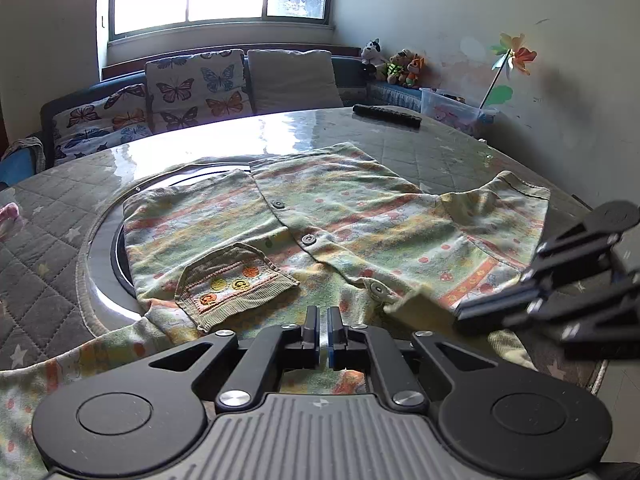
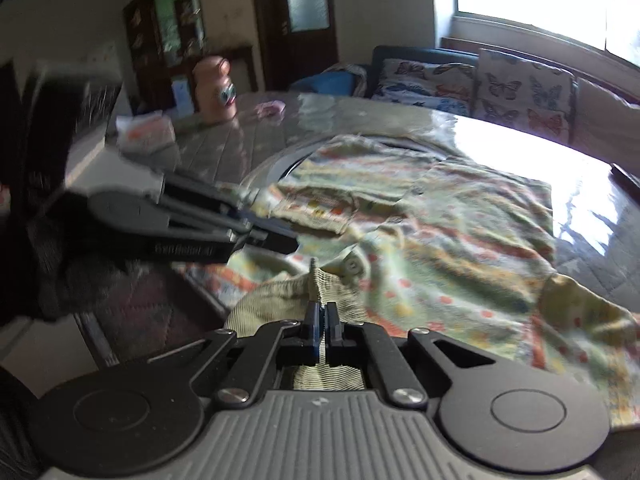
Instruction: Fold clothes
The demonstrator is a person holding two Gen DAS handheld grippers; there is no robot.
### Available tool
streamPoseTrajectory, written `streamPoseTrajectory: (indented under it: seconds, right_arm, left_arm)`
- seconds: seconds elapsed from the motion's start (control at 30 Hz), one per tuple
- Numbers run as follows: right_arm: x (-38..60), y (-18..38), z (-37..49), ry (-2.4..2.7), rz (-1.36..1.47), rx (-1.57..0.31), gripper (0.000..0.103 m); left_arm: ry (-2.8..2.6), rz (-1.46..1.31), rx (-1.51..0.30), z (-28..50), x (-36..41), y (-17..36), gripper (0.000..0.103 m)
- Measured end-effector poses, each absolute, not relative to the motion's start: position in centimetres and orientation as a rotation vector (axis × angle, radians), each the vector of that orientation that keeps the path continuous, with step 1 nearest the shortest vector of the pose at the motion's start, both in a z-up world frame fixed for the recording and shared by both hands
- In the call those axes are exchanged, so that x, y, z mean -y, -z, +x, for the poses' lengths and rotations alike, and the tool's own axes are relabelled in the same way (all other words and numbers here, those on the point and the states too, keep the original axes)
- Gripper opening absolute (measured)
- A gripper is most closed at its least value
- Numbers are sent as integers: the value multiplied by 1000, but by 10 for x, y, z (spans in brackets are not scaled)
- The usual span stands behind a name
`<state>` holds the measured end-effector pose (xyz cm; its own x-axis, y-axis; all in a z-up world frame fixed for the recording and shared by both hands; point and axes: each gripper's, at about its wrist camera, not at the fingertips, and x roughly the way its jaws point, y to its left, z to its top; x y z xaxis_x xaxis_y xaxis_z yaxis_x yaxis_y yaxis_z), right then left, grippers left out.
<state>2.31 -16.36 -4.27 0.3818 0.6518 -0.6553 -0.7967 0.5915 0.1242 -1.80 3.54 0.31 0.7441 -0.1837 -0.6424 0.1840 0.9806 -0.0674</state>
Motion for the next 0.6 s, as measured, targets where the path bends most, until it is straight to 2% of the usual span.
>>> streamPoseTrajectory:
  seconds: [0.27,0.6]
  right_arm:
    - [193,28,35,-892,-52,-733,1]
    - [173,40,26,-953,-144,-753,1]
  left_arm:
    - [255,16,-731,-11,-18,8,5]
    - [308,36,-740,-18,-12,12,5]
